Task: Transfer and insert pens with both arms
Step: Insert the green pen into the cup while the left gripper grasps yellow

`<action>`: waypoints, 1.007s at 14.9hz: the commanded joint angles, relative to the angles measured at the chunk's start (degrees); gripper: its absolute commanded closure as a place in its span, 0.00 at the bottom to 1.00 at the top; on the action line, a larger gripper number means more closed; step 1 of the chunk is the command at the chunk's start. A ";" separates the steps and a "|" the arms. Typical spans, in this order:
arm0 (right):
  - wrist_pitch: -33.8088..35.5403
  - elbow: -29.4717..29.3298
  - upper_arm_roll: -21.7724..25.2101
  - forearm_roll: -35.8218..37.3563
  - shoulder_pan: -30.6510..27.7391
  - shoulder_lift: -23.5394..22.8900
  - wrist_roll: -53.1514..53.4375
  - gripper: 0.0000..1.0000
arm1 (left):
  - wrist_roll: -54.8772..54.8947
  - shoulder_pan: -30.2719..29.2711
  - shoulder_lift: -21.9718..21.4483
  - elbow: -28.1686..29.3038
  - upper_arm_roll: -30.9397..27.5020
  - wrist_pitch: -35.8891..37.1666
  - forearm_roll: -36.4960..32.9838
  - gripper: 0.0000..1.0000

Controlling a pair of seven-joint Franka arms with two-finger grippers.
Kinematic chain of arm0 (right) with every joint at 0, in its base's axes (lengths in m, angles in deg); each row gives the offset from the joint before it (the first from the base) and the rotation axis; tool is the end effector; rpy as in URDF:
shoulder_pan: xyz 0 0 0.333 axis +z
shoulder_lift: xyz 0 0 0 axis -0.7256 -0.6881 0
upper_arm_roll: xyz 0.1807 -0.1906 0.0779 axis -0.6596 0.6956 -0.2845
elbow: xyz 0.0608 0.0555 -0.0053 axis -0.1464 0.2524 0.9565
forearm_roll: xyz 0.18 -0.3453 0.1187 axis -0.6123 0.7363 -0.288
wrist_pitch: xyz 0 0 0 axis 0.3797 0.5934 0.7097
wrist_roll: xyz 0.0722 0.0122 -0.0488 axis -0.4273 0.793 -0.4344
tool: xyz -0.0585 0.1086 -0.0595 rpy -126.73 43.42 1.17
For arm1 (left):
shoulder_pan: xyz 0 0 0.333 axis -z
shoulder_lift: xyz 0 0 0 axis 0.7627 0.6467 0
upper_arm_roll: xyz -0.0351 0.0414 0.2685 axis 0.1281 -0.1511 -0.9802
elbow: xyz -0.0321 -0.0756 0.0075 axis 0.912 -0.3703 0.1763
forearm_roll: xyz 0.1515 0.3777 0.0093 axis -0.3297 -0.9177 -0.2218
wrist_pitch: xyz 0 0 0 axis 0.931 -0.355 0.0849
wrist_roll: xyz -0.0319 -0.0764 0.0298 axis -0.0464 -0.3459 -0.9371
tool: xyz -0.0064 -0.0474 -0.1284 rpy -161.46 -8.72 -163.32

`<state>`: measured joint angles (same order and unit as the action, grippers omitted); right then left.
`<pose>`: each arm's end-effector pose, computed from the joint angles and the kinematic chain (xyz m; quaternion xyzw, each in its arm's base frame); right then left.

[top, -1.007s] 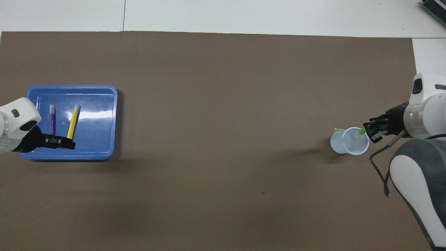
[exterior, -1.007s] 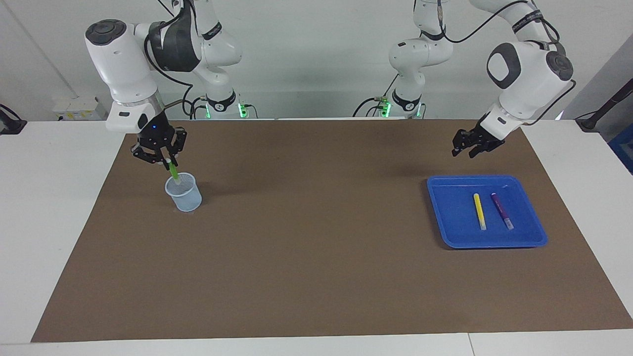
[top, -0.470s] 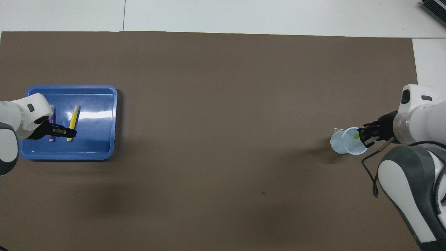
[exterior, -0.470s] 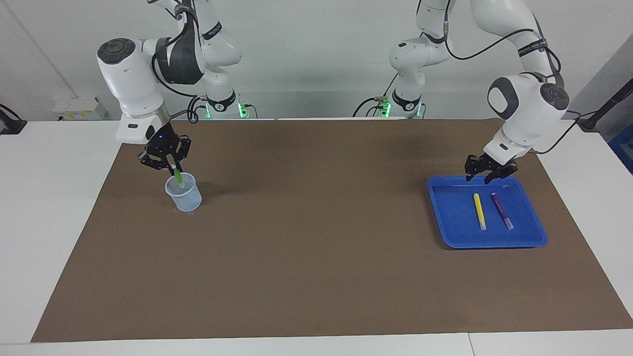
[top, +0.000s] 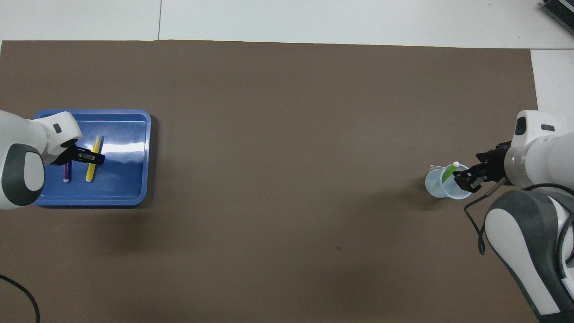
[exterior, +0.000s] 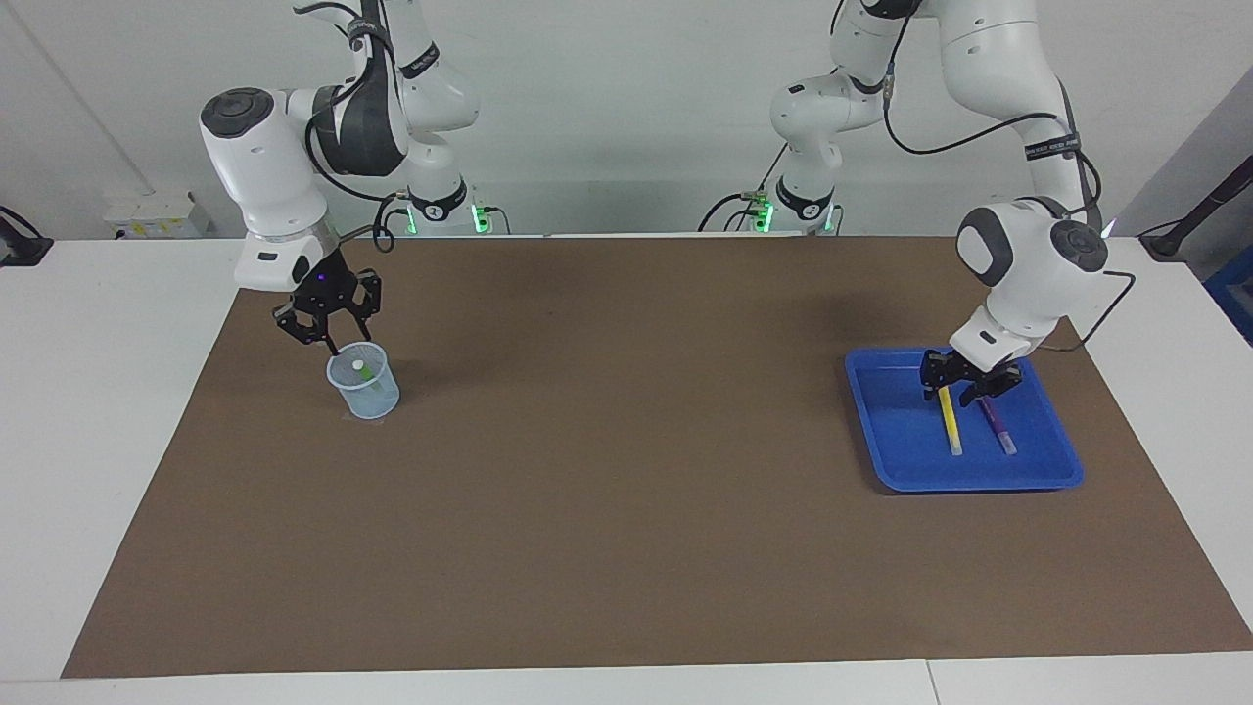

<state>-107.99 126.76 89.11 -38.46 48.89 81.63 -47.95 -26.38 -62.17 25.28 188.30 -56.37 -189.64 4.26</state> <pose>0.5428 -0.0070 0.3965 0.9492 0.3089 0.0560 0.0222 0.5919 0.0624 0.2504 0.9870 -0.1596 0.0185 0.0012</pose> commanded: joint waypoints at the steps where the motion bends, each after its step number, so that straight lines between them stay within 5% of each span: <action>1: 3.08 -3.35 -1.56 -0.03 0.17 1.33 -0.52 0.00 | 0.64 -0.81 2.67 -2.34 0.45 -2.19 -1.57 0.41; 5: 14.95 -13.99 -2.18 -2.13 5.35 1.15 7.90 0.00 | 0.64 -1.68 5.13 -2.43 0.45 -5.96 -3.14 0.41; 9: 24.45 -20.95 -2.10 -16.71 5.36 1.06 18.27 0.00 | 0.73 -1.69 5.49 -1.81 0.45 -6.76 -3.59 0.48; 10: 25.42 -21.48 -2.18 -17.34 5.45 1.33 20.20 0.00 | 0.55 -1.69 5.49 -1.72 0.54 -6.68 -3.59 0.59; 11: 26.56 -22.79 -2.18 -17.52 5.71 1.50 21.53 0.00 | 0.38 -1.69 5.49 -1.72 0.54 -6.68 -3.59 0.86; 12: 26.74 -23.06 -2.18 -17.44 5.80 1.59 22.41 0.00 | 0.29 -1.60 5.49 -1.72 0.54 -6.59 -3.59 1.00; 15: 22.80 -21.40 -2.89 -17.52 8.51 1.24 31.77 0.00 | -0.24 -1.34 5.49 -1.81 0.45 -5.80 -3.50 1.00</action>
<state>-83.17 104.60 86.77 -54.73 55.80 83.22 -22.98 -26.19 -63.06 30.21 186.76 -56.14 -195.23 1.96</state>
